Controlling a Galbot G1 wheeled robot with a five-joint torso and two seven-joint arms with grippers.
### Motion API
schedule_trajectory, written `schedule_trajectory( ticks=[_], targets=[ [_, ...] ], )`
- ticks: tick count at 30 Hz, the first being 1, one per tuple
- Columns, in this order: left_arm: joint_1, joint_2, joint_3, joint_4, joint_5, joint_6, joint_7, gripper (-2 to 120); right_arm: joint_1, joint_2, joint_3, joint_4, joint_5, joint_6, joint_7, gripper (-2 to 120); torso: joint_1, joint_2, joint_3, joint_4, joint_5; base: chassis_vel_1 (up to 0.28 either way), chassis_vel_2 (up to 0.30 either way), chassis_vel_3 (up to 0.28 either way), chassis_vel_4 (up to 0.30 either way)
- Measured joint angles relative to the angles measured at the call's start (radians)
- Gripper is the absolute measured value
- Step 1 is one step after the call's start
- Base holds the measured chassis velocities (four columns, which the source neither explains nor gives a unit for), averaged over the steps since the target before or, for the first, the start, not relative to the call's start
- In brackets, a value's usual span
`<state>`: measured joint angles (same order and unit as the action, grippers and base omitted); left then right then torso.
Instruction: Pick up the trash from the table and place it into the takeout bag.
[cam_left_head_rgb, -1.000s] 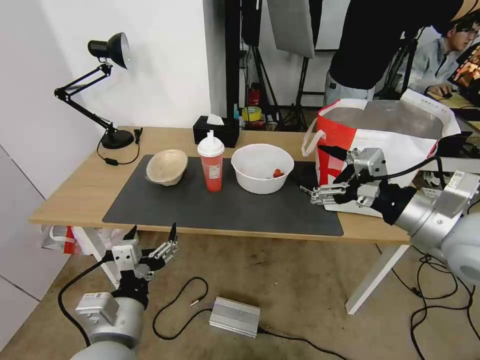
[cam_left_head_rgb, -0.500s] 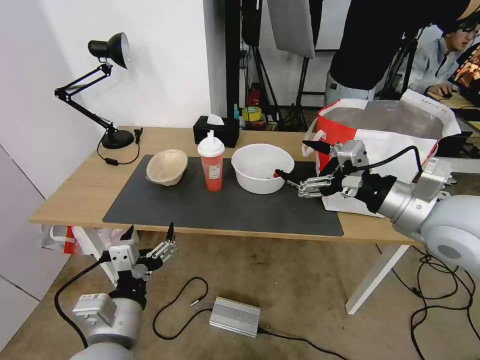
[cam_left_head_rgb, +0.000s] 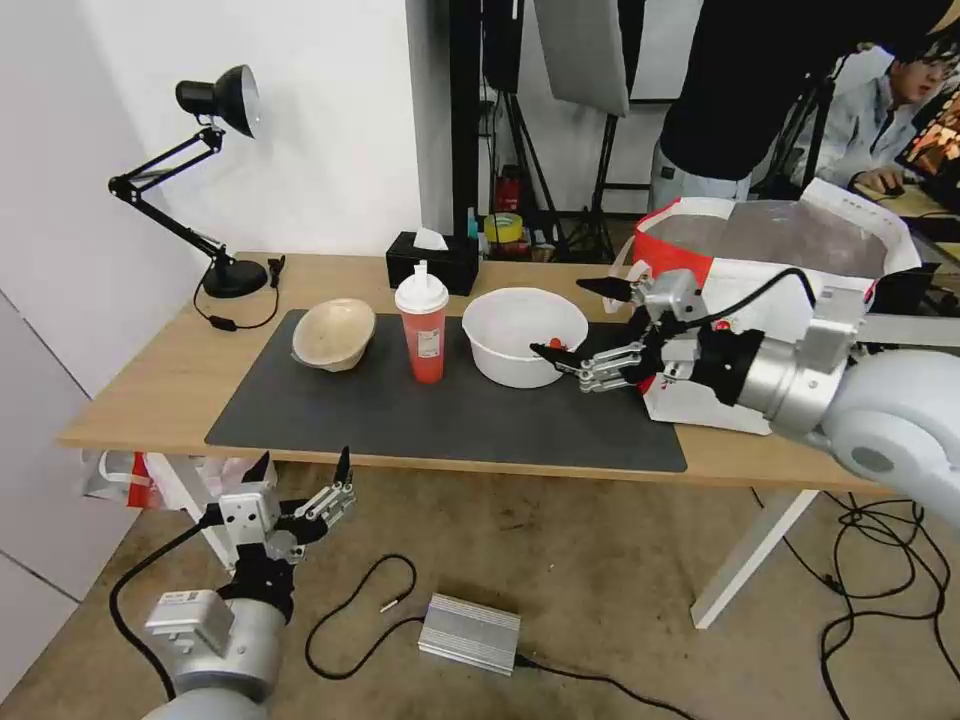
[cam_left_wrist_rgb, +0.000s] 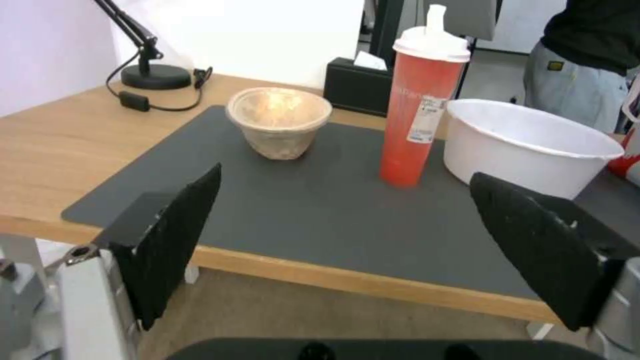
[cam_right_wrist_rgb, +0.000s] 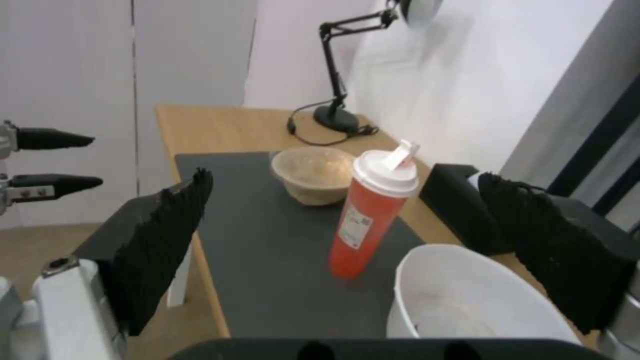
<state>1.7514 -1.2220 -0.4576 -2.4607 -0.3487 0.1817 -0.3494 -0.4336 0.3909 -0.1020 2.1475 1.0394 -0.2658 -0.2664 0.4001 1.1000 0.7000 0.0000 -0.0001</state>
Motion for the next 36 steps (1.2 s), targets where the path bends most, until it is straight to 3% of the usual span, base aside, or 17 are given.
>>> schedule_trajectory(
  ticks=[4,16,18,23,36],
  targets=[
    [0.004,-0.001,-0.001,0.003,0.010,0.000,0.000,100,0.106,0.029,-0.102,-0.041,0.001,-0.027,-0.011,100,0.000,0.000,0.000,0.0000,-0.0001,0.000,0.000,0.000,0.000],
    [0.004,-0.008,-0.003,0.004,0.011,-0.002,-0.001,100,0.230,0.091,-0.200,-0.103,0.020,-0.122,0.004,100,0.000,0.000,0.000,0.0000,0.0000,0.000,0.000,0.000,0.000],
    [-0.001,-0.014,-0.003,0.011,0.019,-0.002,-0.001,100,0.302,0.130,-0.256,-0.133,0.104,-0.184,0.046,100,0.000,0.000,0.000,-0.0001,0.0000,0.000,0.000,0.000,0.000],
    [-0.001,-0.018,-0.004,0.015,0.026,-0.002,-0.002,100,0.390,0.171,-0.332,-0.183,0.161,-0.240,0.060,100,0.000,0.000,0.000,0.0000,0.0000,0.000,0.000,0.000,0.000],
    [-0.007,-0.018,-0.003,0.018,0.026,-0.001,-0.008,100,0.498,0.235,-0.424,-0.258,0.172,-0.326,0.076,100,0.000,0.000,0.000,0.0000,0.0000,0.000,0.000,0.000,0.000]
  ],
)
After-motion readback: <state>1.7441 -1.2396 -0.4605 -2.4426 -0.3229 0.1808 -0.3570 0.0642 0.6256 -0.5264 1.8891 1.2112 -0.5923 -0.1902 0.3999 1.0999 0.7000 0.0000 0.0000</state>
